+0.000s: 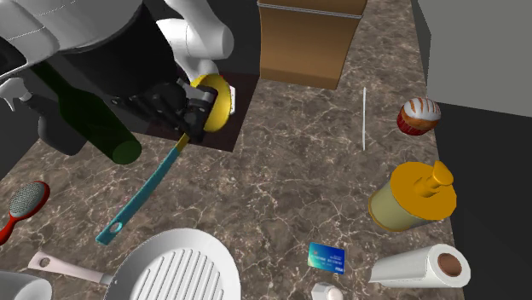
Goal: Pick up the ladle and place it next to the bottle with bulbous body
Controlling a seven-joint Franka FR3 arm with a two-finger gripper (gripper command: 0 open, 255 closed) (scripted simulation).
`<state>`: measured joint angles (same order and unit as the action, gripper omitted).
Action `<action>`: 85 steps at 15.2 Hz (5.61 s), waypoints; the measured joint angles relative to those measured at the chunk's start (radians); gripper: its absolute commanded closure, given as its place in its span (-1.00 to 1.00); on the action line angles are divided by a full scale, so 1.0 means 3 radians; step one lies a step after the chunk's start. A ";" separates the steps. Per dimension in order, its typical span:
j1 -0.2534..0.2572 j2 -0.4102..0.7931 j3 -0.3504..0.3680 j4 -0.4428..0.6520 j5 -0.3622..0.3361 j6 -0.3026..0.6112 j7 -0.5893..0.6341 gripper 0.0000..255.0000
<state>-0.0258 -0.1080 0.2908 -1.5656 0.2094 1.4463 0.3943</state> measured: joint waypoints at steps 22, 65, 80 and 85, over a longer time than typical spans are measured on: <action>-0.0791 0.0818 -0.0845 0.1104 -0.0202 -0.0573 -0.1591 1.00; -0.0810 0.0612 -0.0865 -0.1089 -0.0198 0.1385 -0.1924 1.00; -0.0802 0.0832 -0.0858 -0.1475 -0.0164 0.2016 -0.2010 1.00; -0.0798 0.0885 -0.0854 -0.1510 -0.0157 0.2121 -0.2020 1.00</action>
<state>-0.2651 0.1577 0.0344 -2.0187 0.1625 2.0825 -0.2116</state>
